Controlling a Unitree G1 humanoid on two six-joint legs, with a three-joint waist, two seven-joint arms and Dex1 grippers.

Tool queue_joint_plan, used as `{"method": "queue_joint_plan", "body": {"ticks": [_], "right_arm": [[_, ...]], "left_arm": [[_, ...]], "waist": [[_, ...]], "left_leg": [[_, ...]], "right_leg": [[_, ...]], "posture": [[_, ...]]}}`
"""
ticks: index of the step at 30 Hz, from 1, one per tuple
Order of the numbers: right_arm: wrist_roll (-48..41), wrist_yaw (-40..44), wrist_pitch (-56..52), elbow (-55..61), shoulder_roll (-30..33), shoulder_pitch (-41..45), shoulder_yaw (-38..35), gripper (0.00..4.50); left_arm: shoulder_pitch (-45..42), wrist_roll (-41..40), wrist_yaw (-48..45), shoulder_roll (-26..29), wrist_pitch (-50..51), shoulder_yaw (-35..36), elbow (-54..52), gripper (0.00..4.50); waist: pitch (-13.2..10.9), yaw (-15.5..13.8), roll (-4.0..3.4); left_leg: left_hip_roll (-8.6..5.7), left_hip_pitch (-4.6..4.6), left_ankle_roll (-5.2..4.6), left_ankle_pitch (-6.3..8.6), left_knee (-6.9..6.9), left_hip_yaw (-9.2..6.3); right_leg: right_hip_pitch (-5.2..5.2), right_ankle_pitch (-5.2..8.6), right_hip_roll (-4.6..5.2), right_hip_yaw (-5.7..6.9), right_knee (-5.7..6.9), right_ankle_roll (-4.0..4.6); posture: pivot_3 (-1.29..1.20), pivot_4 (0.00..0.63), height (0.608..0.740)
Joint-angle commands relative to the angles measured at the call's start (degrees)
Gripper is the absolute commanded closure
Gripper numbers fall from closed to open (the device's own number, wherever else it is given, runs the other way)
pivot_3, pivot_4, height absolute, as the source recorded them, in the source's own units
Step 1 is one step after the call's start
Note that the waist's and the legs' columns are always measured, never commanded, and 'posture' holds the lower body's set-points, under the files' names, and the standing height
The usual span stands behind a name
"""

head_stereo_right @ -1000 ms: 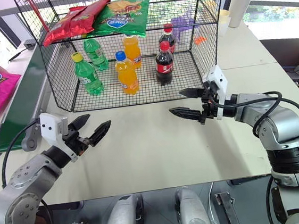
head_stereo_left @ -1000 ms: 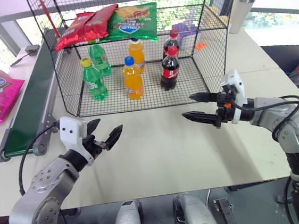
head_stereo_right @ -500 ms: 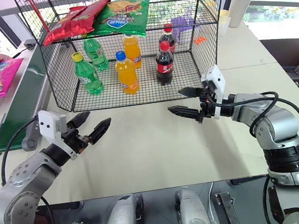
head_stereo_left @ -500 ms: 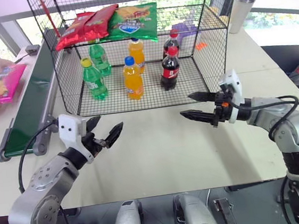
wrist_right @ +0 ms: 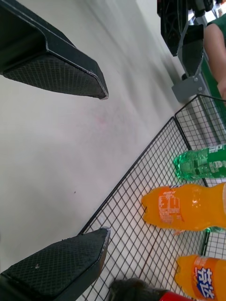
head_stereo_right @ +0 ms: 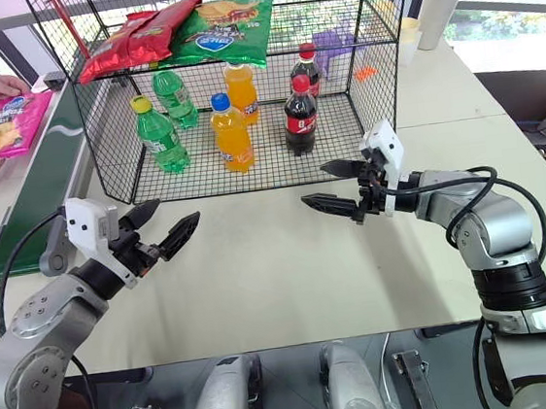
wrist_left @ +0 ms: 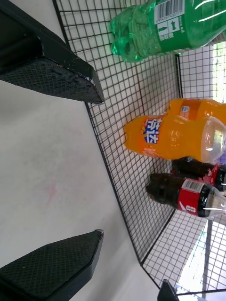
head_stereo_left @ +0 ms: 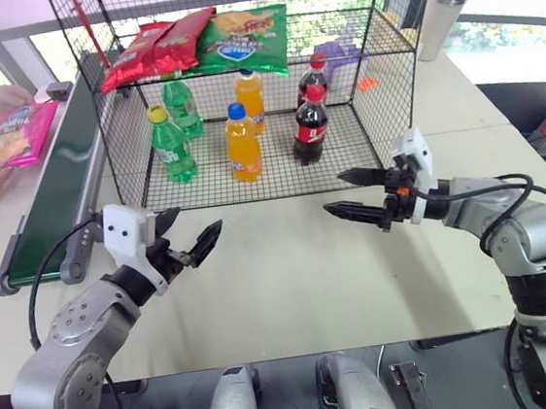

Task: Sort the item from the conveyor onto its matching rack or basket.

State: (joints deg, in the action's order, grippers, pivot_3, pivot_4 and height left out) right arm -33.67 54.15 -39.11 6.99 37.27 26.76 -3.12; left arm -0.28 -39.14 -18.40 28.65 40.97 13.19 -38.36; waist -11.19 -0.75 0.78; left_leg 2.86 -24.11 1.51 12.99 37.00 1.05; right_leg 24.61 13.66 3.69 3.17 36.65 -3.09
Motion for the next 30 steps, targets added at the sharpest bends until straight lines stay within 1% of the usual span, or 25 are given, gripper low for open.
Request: {"method": "queue_joint_plan", "body": {"ticks": [1,30], "right_arm": [[0.1,-0.3,1.2,0.9,-0.2,-0.2,-0.9,0.0],[1.2,-1.2,2.0,0.6,-1.6,-0.3,-0.5,0.0]], "left_arm": [[-0.5,0.4,-0.2,0.4,-1.2,0.7,-0.7,0.06],[-0.2,1.7,1.1,0.1,-0.6,-0.7,-2.1,0.06]], "waist": [[0.0,0.0,0.0],[0.0,0.0,0.0]], "left_leg": [[0.0,0.0,0.0,0.0,0.0,0.0],[0.0,0.0,0.0,0.0,0.0,0.0]], "right_leg": [[0.0,0.0,0.0,0.0,0.0,0.0],[0.0,-0.01,0.0,0.0,0.0,0.0]], "posture": [[0.0,0.15,0.74],[0.0,0.15,0.74]]}}
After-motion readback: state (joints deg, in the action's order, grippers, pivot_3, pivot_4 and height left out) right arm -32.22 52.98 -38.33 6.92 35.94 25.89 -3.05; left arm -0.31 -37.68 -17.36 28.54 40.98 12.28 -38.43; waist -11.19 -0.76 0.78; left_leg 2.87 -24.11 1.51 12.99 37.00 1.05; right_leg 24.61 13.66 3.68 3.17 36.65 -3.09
